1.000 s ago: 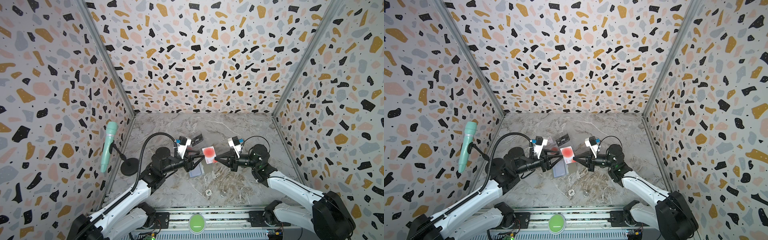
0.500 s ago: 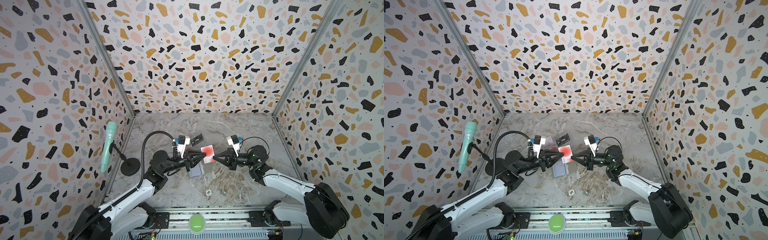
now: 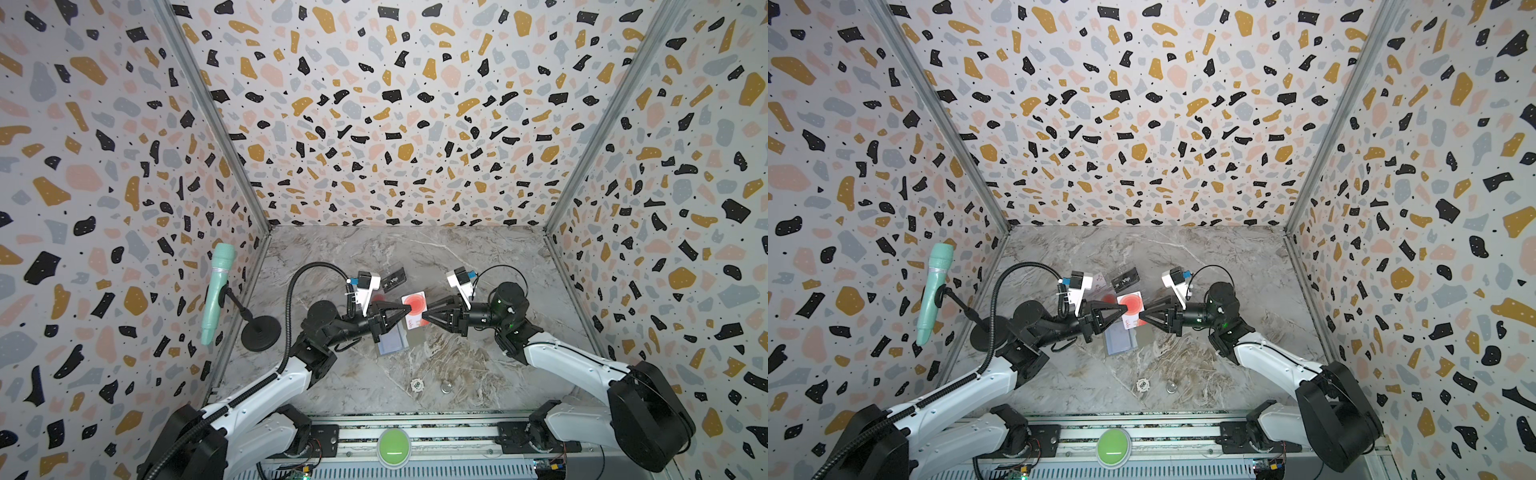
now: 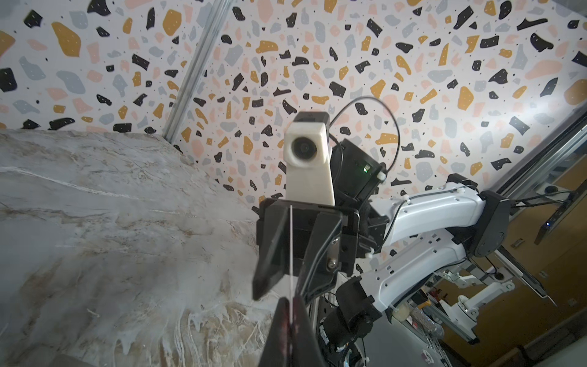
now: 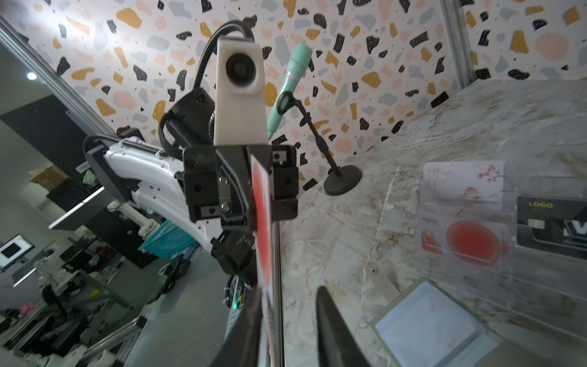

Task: Take the credit cards out of the card holder
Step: Pass the credit card.

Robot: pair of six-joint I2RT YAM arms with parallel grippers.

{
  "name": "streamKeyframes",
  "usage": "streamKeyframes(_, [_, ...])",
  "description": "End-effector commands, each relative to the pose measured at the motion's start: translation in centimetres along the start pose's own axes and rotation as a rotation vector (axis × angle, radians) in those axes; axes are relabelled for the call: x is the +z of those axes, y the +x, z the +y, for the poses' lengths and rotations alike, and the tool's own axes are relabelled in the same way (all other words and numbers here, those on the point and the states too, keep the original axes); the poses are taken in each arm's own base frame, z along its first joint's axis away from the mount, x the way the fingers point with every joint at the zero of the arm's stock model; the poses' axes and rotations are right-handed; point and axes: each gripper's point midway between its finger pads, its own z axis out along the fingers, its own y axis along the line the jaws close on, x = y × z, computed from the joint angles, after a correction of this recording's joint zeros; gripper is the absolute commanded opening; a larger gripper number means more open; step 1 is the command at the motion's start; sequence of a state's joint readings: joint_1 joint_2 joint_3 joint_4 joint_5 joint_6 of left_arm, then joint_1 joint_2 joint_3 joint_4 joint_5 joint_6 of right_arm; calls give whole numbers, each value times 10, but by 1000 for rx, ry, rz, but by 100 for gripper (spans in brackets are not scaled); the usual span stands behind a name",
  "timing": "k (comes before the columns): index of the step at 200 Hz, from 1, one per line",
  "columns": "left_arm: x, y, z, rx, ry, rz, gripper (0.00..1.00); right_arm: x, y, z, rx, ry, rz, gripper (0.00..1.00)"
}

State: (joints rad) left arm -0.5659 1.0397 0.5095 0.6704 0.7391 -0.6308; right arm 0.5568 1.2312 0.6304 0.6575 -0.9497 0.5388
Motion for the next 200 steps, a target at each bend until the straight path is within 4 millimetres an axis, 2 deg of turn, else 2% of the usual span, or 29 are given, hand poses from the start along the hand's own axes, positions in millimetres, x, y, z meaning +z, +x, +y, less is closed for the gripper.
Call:
streamKeyframes(1, [1,16,8,122,-86,219,0,-12,-9,-8,-133,187,73,64])
streamKeyframes(12, [-2,22,13,143,-123,299,0,-21,-14,-11,-181,265,91,70])
streamKeyframes(36, [-3,34,7,162,-76,416,0,-30,-19,-2,-256,302,131,71])
streamKeyframes(63, [-11,54,6,185,-32,577,0,-32,-15,10,-300,257,174,69])
streamKeyframes(87, [-23,61,3,241,-27,685,0,-32,-10,15,-323,227,206,62])
streamKeyframes(138, [-27,62,-2,289,3,736,0,-12,9,33,-264,1,277,53])
streamKeyframes(200, [-25,63,-5,288,30,737,0,4,27,34,-218,-88,295,45])
